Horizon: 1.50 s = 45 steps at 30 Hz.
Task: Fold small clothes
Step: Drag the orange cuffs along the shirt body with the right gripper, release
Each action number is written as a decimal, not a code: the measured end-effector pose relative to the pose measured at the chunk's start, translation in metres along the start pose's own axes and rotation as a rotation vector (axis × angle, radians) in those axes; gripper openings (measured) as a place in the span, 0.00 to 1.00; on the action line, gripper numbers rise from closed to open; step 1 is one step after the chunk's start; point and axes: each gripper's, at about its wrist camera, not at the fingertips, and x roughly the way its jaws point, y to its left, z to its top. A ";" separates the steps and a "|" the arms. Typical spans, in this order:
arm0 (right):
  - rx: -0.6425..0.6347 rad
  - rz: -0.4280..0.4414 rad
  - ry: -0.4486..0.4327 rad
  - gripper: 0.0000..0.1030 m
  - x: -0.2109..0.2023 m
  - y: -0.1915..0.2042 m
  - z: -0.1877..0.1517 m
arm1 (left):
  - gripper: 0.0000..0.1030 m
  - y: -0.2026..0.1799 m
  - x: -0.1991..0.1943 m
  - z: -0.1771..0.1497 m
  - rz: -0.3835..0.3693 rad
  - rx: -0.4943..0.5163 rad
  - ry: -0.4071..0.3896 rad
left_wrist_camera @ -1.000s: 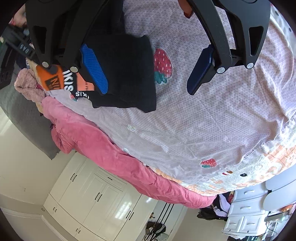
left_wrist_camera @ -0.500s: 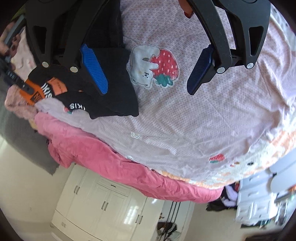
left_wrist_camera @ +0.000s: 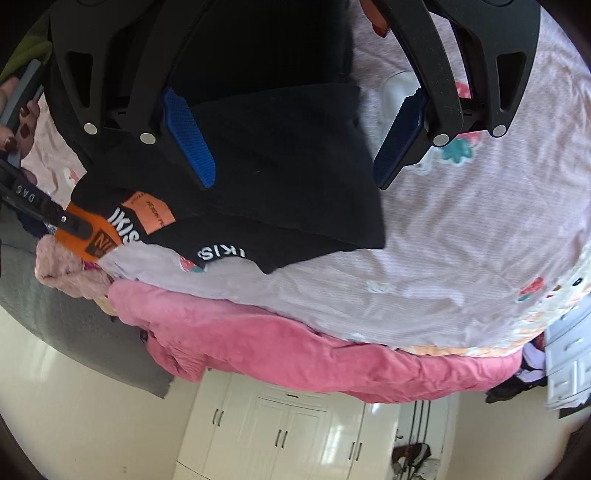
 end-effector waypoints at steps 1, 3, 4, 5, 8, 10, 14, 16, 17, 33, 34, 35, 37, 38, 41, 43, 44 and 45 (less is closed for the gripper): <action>0.000 0.010 -0.008 0.08 -0.001 -0.001 0.001 | 0.78 -0.003 0.006 0.000 -0.010 0.005 0.011; -0.003 0.012 -0.018 0.08 -0.003 -0.002 0.001 | 0.78 -0.008 0.017 -0.002 -0.027 0.012 0.034; -0.006 0.011 -0.016 0.08 -0.003 -0.002 0.001 | 0.78 -0.011 0.025 -0.003 -0.031 0.025 0.054; -0.009 0.002 -0.009 0.08 -0.002 -0.003 -0.001 | 0.78 -0.011 0.032 -0.005 -0.030 0.032 0.073; 0.019 -0.046 0.025 0.14 0.000 -0.013 -0.007 | 0.78 -0.010 0.052 -0.015 -0.030 0.033 0.165; 0.069 -0.056 0.033 0.18 -0.001 -0.023 -0.012 | 0.78 -0.009 0.054 -0.017 -0.029 0.030 0.174; 0.174 -0.044 0.055 0.31 -0.003 -0.044 -0.022 | 0.78 -0.006 0.049 -0.016 -0.046 0.011 0.166; 0.198 -0.037 0.070 0.34 -0.001 -0.050 -0.025 | 0.78 -0.005 0.047 -0.017 -0.040 0.013 0.165; 0.210 -0.035 0.084 0.35 0.002 -0.053 -0.026 | 0.78 -0.006 0.046 -0.017 -0.035 0.016 0.160; 0.205 -0.080 0.283 0.35 0.071 -0.057 -0.052 | 0.78 -0.023 0.049 -0.020 -0.058 0.076 0.151; 0.192 -0.070 0.285 0.24 0.070 -0.055 -0.052 | 0.78 -0.023 0.049 -0.021 -0.057 0.073 0.153; 0.170 -0.067 0.285 0.19 0.068 -0.052 -0.051 | 0.78 -0.023 0.049 -0.021 -0.055 0.071 0.152; 0.166 -0.047 0.261 0.14 0.061 -0.051 -0.046 | 0.78 -0.023 0.047 -0.020 -0.056 0.066 0.145; 0.168 -0.039 0.244 0.14 0.057 -0.051 -0.043 | 0.78 -0.023 0.046 -0.020 -0.056 0.062 0.140; 0.157 -0.015 0.172 0.14 0.040 -0.049 -0.025 | 0.78 -0.021 0.045 -0.020 -0.059 0.048 0.133; 0.133 -0.020 0.146 0.14 0.037 -0.046 -0.015 | 0.78 -0.020 0.047 -0.020 -0.051 0.042 0.138; 0.112 -0.033 0.134 0.14 0.038 -0.044 -0.010 | 0.78 -0.019 0.047 -0.021 -0.047 0.040 0.139; 0.102 -0.039 0.130 0.14 0.039 -0.044 -0.008 | 0.78 -0.019 0.047 -0.021 -0.044 0.040 0.137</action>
